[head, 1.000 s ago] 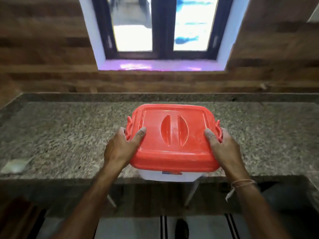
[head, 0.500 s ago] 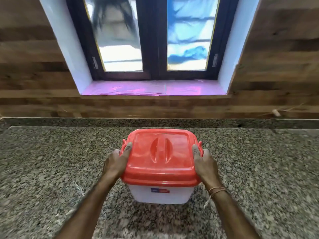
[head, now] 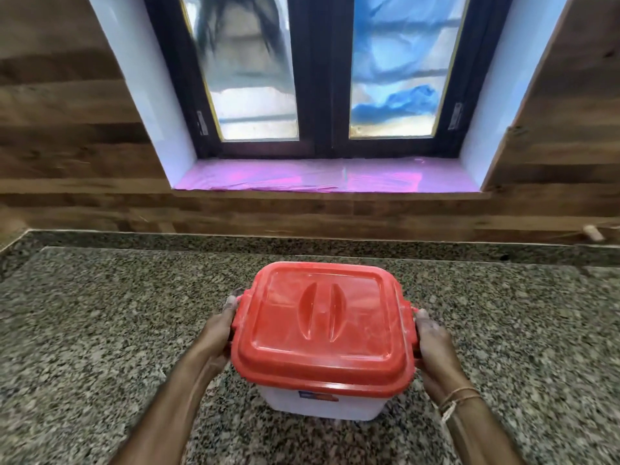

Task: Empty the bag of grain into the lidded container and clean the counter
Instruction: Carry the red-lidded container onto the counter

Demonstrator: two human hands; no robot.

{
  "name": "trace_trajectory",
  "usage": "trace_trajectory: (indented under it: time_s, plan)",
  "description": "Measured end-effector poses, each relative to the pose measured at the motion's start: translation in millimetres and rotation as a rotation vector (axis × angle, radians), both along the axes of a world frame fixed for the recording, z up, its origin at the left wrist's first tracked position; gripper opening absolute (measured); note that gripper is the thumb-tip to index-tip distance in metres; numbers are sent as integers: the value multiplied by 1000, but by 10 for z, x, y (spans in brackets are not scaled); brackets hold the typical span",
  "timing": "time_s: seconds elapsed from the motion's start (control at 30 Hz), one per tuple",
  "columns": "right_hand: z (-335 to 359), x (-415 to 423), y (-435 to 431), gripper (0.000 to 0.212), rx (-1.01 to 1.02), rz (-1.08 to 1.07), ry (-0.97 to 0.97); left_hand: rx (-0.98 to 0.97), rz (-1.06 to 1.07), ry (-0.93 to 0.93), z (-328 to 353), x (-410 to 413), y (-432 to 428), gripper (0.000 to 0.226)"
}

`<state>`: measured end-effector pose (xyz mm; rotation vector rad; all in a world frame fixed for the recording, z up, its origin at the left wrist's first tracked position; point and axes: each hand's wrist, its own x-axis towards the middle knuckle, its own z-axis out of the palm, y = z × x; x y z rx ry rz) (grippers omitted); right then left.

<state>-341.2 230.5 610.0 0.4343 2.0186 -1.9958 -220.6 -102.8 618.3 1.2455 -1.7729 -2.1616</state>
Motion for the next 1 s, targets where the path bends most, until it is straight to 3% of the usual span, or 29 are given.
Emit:
trace_trajectory:
  time_s: [0.1, 0.17, 0.27, 0.33, 0.4, 0.5, 0.67, 0.87, 0.93, 1.0]
  plan:
    - [-61, 23, -74, 37, -261, 86, -186, 218, 25, 60, -80, 60, -38, 55]
    - [-81, 22, -121, 31, -250, 123, -223, 261, 15, 77, -95, 74, -49, 44]
    - [-12, 68, -191, 39, -26, 66, -91, 81, 38, 97, -3, 67, -37, 43]
    - [109, 176, -202, 46, 189, -34, 48, -143, -4, 91, 88, 87, -42, 59]
    - [260, 322, -215, 56, 273, -49, 165, -286, -111, 117, 208, 123, 0, 78]
    - [404, 511, -355, 61, 170, 104, 182, -250, -237, 196, 328, 114, 151, 76]
    - [453, 592, -487, 77, 177, 156, 200, -229, -185, 231, 358, 81, 176, 81]
    - [498, 632, -550, 72, 217, 125, 231, -269, -205, 241, 434, 103, 143, 112]
    - [535, 607, -574, 64, 174, 129, 237, -303, -196, 241, 459, 89, 131, 112]
    - [521, 574, -593, 71, 137, 95, 221, -346, -180, 243, 454, 74, 118, 102]
